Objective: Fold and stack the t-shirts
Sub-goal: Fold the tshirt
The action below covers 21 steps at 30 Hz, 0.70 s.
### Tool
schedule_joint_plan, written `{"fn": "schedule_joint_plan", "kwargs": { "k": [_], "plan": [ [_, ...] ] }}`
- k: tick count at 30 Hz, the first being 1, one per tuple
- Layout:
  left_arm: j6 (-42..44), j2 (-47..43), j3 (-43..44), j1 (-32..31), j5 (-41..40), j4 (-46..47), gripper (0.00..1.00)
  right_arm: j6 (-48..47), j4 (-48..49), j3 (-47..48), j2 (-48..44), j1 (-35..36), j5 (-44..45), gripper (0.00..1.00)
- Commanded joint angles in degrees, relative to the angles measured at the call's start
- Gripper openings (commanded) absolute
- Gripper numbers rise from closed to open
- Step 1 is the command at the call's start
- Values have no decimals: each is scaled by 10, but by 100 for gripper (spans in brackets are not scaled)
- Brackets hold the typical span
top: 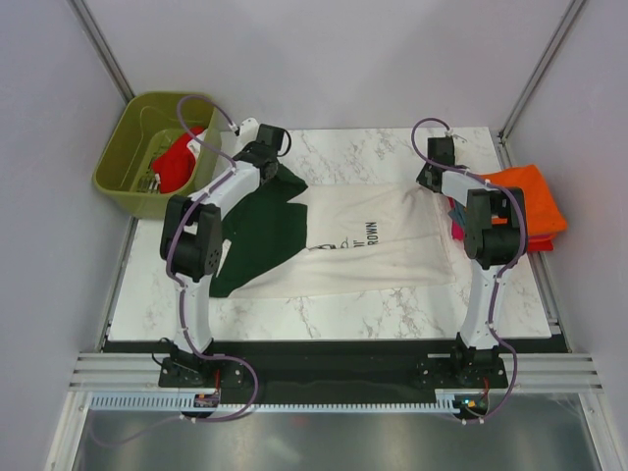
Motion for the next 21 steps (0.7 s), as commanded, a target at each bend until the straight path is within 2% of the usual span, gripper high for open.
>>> {"fn": "schedule_joint_plan", "kwargs": {
  "k": [1, 14, 21],
  "plan": [
    [41, -43, 6, -16, -61, 17, 2, -2, 4, 20, -10, 0, 9, 0],
    [103, -63, 17, -69, -151, -9, 2, -5, 12, -18, -52, 0, 1, 0],
    [82, -79, 3, -103, -162, -48, 2, -3, 6, -22, -64, -1, 1, 6]
  ]
}}
